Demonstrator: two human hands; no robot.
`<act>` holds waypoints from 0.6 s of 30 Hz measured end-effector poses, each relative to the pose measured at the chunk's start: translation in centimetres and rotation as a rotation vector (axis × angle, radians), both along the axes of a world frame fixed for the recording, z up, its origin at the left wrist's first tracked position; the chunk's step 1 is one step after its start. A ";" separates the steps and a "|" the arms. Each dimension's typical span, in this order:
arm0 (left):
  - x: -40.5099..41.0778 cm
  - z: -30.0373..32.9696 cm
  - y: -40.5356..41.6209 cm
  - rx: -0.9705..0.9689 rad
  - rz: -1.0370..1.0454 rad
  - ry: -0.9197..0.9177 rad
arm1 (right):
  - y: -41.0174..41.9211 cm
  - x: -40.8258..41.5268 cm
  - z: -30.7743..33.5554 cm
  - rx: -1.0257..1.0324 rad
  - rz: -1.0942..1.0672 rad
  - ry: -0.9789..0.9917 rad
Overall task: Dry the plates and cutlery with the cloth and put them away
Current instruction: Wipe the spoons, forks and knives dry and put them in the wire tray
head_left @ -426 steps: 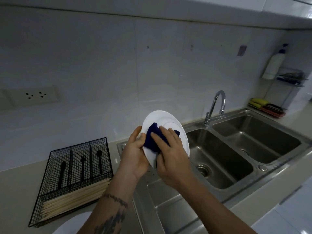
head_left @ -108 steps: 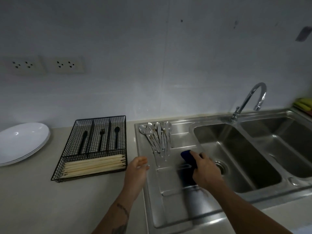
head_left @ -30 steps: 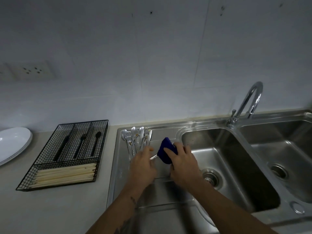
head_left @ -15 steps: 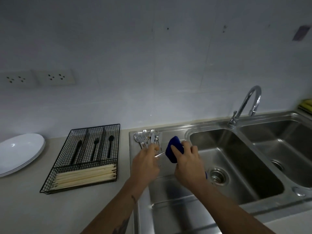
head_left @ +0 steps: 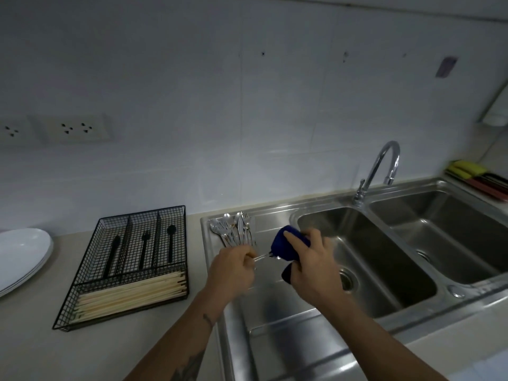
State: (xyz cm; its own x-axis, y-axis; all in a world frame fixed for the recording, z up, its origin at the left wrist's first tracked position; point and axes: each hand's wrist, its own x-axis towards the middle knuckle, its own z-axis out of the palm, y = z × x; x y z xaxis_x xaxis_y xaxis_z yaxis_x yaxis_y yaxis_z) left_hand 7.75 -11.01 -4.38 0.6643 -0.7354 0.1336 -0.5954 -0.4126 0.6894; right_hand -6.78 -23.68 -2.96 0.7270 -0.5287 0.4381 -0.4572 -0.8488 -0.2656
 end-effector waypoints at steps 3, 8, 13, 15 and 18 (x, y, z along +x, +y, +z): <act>0.2 0.7 -0.1 -0.056 -0.036 0.060 | 0.6 0.3 -1.3 -0.034 0.050 0.083; 0.6 0.6 0.8 -0.117 -0.049 0.050 | 0.2 0.5 -1.2 0.019 0.005 0.046; 0.9 1.0 0.9 -0.146 -0.037 0.082 | 0.0 0.9 -1.1 -0.048 0.075 0.074; 0.7 0.9 0.9 -0.119 -0.042 0.077 | -0.2 1.0 -1.3 0.007 0.033 0.068; 0.7 0.3 1.1 -0.130 -0.011 0.078 | -0.1 1.0 -1.0 -0.001 0.105 0.068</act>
State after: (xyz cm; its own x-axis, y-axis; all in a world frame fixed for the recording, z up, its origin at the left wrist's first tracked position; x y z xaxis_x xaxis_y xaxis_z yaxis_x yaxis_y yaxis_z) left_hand 8.46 -9.94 -4.04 0.6687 -0.7223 0.1766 -0.5421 -0.3109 0.7807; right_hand -5.76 -23.80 -3.98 0.8062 -0.4480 0.3864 -0.3831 -0.8930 -0.2360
